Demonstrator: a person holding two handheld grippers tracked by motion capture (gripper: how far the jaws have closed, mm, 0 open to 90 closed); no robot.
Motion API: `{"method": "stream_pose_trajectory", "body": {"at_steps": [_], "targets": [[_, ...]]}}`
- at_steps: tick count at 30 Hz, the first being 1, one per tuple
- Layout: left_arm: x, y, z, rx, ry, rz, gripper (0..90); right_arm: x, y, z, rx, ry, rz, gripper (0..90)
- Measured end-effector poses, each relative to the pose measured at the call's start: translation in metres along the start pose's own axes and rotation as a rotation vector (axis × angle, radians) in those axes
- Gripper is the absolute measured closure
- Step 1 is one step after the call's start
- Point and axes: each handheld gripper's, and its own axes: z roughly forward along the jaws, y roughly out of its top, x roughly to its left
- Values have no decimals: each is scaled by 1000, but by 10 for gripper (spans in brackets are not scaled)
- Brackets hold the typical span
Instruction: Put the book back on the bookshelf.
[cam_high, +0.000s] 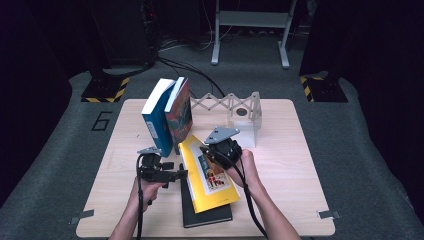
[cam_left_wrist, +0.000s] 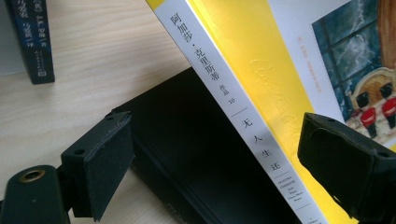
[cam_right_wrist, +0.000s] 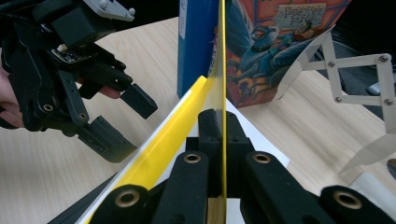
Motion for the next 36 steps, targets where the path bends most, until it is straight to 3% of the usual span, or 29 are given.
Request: {"method": "stream_pose_trajectory", "body": {"at_steps": [2,17,21,22,26,28,29,31,36], "targets": [[-1,2,1,6,-1,1,111,-1,0,-1,0,4,16,900],[-7,11,15,8,-5,25,155,-3,3,-6,-17,-20,-5,900],[-5,11,18,13,-26,19,173,-2,4,-5,-25,-24,-12,900],[-6,10,21,-7,-32,-10,182,-1,4,-5,-26,-20,-17,900],[-8,9,22,-20,-42,-1,271,1,5,-4,-24,-18,-31,900],[-9,9,19,-25,-44,42,393,2,5,-2,-32,-23,-42,900],[-11,10,19,-26,-36,45,460,2,4,-1,-29,-23,-46,900],[-12,10,20,-19,-25,54,482,3,4,0,-34,-27,-52,900],[-11,8,22,-42,-26,28,558,3,4,0,-35,-29,-67,900]]}}
